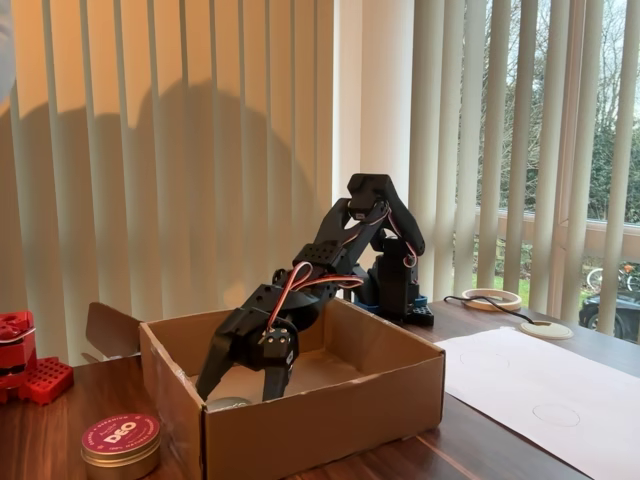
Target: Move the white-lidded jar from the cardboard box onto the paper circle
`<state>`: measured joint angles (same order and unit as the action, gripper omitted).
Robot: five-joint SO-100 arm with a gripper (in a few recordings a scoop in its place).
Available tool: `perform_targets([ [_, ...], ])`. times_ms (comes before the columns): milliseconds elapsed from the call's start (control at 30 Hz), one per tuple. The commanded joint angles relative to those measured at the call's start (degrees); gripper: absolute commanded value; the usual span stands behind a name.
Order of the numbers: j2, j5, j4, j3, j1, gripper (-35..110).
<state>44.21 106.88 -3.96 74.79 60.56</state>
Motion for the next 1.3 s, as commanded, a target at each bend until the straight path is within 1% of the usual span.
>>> perform_targets([
  [0, 2.29, 0.09, -2.99, -4.48, 0.88, 35],
  [200, 1.76, -0.09, -3.96, -4.48, 0.62, 27],
  [433, 1.67, -1.58, -4.83, -4.39, 0.09, 11],
  [667, 5.45, -2.64, -5.98, -1.32, -0.88, 8],
  [900, 18.37, -3.87, -5.98, 10.37, -3.25, 3],
  [1267, 39.29, -5.71, -6.15, 27.6, -8.0, 3],
])
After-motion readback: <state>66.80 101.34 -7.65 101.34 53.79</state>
